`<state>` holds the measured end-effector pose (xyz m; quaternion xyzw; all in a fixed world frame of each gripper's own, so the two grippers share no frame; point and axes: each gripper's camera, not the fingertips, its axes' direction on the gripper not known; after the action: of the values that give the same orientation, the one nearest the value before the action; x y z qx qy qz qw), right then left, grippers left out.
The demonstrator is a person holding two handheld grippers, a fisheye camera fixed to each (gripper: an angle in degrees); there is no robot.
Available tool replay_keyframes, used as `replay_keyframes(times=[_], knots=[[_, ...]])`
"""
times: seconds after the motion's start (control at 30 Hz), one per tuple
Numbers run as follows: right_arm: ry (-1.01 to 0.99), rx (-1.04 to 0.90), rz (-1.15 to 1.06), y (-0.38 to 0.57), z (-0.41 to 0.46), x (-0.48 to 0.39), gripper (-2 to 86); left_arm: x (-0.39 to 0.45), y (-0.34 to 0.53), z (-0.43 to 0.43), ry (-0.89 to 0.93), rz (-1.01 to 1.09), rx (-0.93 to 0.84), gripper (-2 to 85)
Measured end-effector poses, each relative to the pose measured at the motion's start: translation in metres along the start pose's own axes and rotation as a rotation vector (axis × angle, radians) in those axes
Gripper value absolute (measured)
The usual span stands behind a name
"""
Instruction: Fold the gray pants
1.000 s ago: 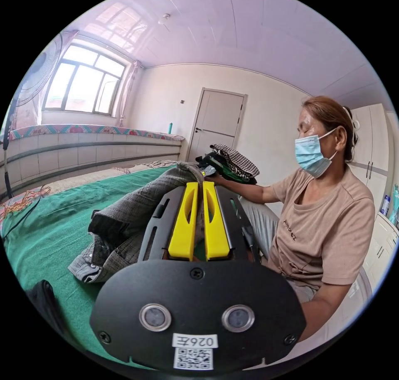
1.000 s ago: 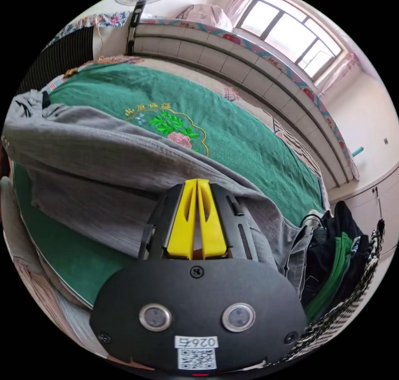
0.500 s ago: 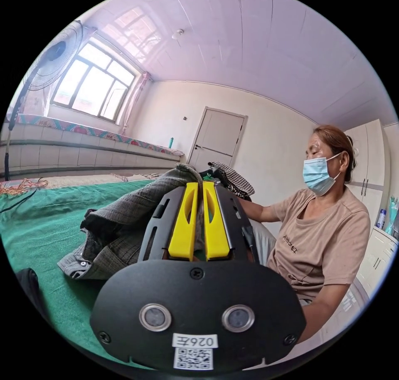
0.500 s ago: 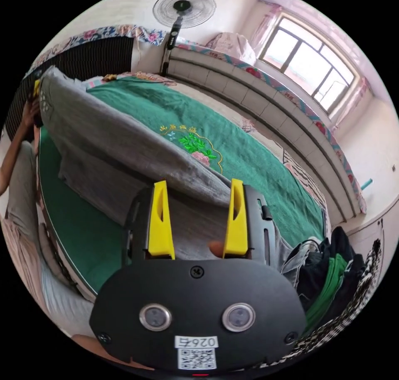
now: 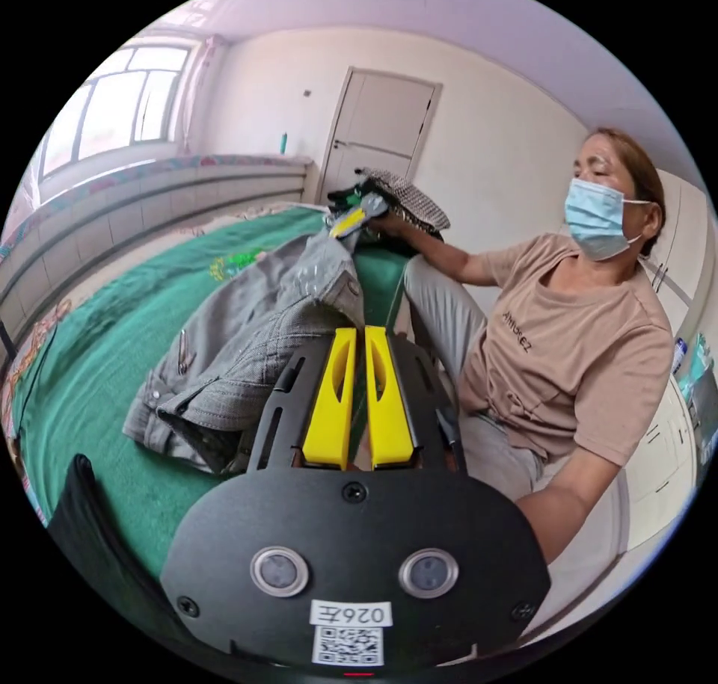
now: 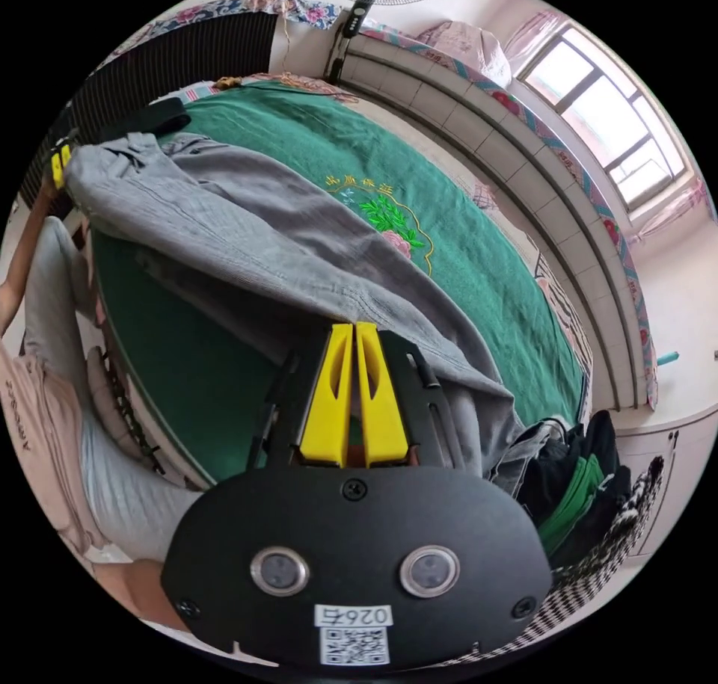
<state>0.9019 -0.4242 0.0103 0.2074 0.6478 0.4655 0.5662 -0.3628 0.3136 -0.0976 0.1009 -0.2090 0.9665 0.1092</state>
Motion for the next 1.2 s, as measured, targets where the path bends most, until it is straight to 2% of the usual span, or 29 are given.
replay_keyframes(times=[0.07,0.17,0.27,0.33,0.4,0.47,0.57,0.67,0.73,0.83,0.97,1.03,1.2], knots=[[-0.020,0.036,-0.015,0.027,-0.036,-0.011,-1.5,-0.003,0.011,0.019,0.052,-0.013,-0.143,0.2],[-0.038,0.051,-0.052,0.071,-0.085,-0.045,-1.5,-0.011,0.025,0.032,0.129,-0.060,-0.237,-0.1],[-0.005,-0.123,-0.155,0.102,-0.098,-0.100,-1.5,-0.026,0.040,0.018,0.124,-0.134,-0.278,-0.7],[0.024,-0.247,-0.236,0.115,-0.099,-0.138,-1.5,-0.029,0.056,-0.010,0.040,-0.162,-0.190,-0.8],[0.046,-0.373,-0.331,0.124,-0.104,-0.185,-1.4,-0.034,0.078,-0.049,-0.038,-0.204,0.030,-0.6],[0.050,-0.431,-0.374,0.123,-0.112,-0.212,-1.3,-0.060,0.105,-0.084,-0.137,-0.401,0.276,0.1],[0.035,-0.528,-0.472,0.120,-0.125,-0.255,-1.0,-0.095,0.112,-0.079,-0.254,-0.589,0.265,4.8],[0.068,-0.586,-0.556,0.122,-0.145,-0.284,-0.9,-0.136,0.111,-0.052,-0.273,-0.738,0.192,9.9],[0.086,-0.580,-0.582,0.121,-0.169,-0.290,-0.9,-0.161,0.111,-0.034,-0.278,-0.822,0.119,12.1],[0.052,-0.470,-0.538,0.114,-0.224,-0.278,-0.9,-0.200,0.118,-0.010,-0.310,-0.954,0.010,16.7],[-0.044,-0.271,-0.494,0.106,-0.286,-0.251,-1.0,-0.230,0.131,0.007,-0.329,-1.028,0.003,20.0],[-0.091,-0.258,-0.492,0.103,-0.299,-0.239,-1.1,-0.240,0.136,0.015,-0.302,-1.048,0.012,20.0],[-0.246,-0.196,-0.350,0.111,-0.355,-0.191,-1.3,-0.252,0.140,0.020,-0.367,-1.000,-0.080,14.4]])
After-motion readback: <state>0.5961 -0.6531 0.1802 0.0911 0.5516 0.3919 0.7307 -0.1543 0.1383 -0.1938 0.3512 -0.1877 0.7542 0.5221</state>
